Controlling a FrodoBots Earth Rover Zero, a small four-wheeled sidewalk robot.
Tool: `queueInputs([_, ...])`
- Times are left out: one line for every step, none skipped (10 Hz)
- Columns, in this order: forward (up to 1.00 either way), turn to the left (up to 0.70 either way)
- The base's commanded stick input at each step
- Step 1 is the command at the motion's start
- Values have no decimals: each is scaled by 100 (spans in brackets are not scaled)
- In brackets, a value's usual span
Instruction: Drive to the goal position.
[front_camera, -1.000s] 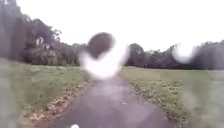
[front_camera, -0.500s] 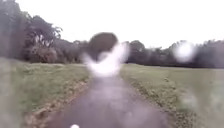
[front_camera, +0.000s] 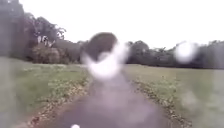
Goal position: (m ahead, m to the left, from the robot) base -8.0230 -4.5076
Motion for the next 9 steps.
queueInputs([85,0])
queueInputs([85,0])
queueInputs([85,0])
queueInputs([85,0])
queueInputs([85,0])
queueInputs([85,0])
queueInputs([85,0])
queueInputs([85,0])
queueInputs([85,0])
